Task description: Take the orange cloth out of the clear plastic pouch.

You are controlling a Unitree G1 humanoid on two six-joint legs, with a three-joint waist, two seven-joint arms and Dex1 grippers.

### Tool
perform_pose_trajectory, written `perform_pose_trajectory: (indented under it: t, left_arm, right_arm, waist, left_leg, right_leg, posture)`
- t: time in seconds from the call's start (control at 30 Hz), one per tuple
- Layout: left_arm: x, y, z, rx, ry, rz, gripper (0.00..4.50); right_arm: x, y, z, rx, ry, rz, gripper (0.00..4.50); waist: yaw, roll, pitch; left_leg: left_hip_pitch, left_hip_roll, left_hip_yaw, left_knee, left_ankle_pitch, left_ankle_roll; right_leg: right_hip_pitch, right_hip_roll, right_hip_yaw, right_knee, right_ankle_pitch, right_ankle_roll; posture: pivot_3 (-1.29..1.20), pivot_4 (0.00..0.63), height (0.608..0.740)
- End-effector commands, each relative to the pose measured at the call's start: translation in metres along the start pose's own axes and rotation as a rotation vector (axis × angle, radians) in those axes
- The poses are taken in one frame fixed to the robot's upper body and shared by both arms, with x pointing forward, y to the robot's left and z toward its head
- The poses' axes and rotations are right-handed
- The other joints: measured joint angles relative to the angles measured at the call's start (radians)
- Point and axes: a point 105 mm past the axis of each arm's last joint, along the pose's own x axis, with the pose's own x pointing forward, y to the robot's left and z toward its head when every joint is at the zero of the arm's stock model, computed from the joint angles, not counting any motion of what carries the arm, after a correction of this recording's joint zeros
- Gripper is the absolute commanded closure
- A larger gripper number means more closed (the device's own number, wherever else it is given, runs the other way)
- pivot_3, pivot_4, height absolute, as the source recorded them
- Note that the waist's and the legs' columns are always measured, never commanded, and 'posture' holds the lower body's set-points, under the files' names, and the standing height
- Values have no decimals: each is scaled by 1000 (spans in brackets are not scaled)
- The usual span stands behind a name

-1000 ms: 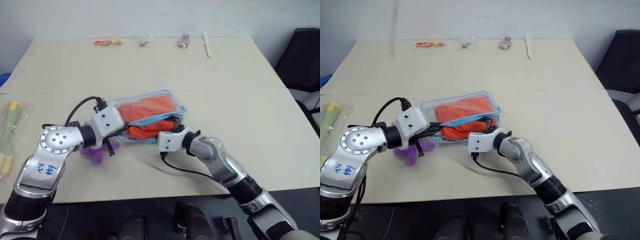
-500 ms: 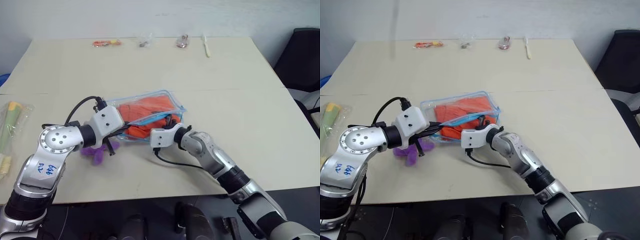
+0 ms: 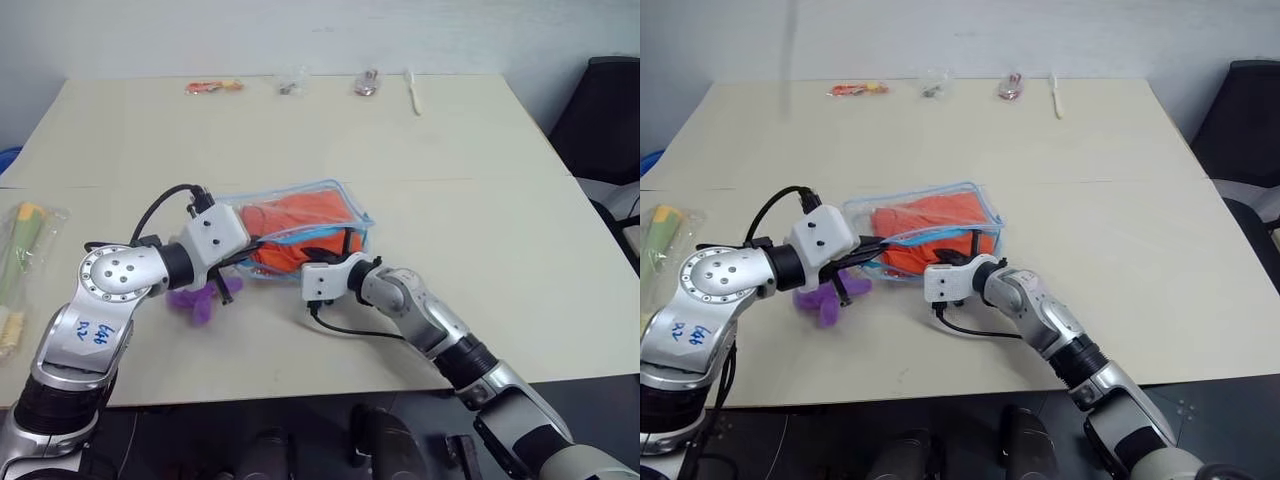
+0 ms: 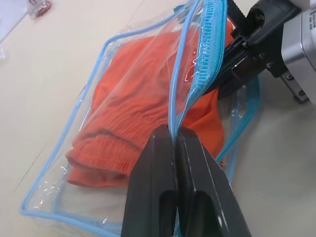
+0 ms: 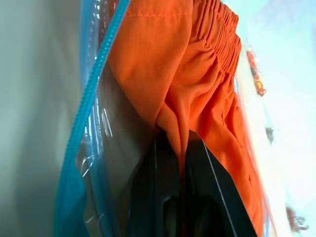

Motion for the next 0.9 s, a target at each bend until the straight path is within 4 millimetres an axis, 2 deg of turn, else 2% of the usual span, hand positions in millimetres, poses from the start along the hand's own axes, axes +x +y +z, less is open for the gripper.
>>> perform_pose_trajectory:
  t: [0.03,0.23,0.43,0.63,0.9]
  left_arm:
    - [2,9,10,12,-31,42,4500]
    - [7,10,0,13,18,45,4500]
    - [14,-9,-9,50,40,-16,4500]
    - [23,-16,-23,54,74,-19,4500]
    - [38,-11,-31,47,90,0,4500]
  right_arm:
    - [-4,23,8,82,-33,77,4468]
    - [-17,18,20,-2,-61,49,4468]
    - [-42,-3,39,36,-127,-20,4468]
    - [-67,-16,55,30,-188,-39,4468]
    - [-98,-24,62,-62,-229,21,4468]
  waist:
    - [4,0,0]
    - [1,0,0]
    - [4,0,0]
    - [7,0,0]
    - [9,0,0]
  left_leg:
    - [0,0,0,0,0,0]
    - [0,-2,0,-1,0,0]
    - [-1,-2,0,-1,0,0]
    - [-1,-2,0,-1,0,0]
    - [-1,-3,0,-1,0,0]
  right_leg:
    - [0,0,0,0,0,0]
    - [0,1,0,-1,0,0]
    - [0,0,0,-1,0,0]
    - [0,0,0,-1,0,0]
    - [0,0,-1,-1,0,0]
  posture:
    - [0,150,740]
    - [0,150,740]
    - [0,150,740]
    - [0,150,740]
    - [0,150,740]
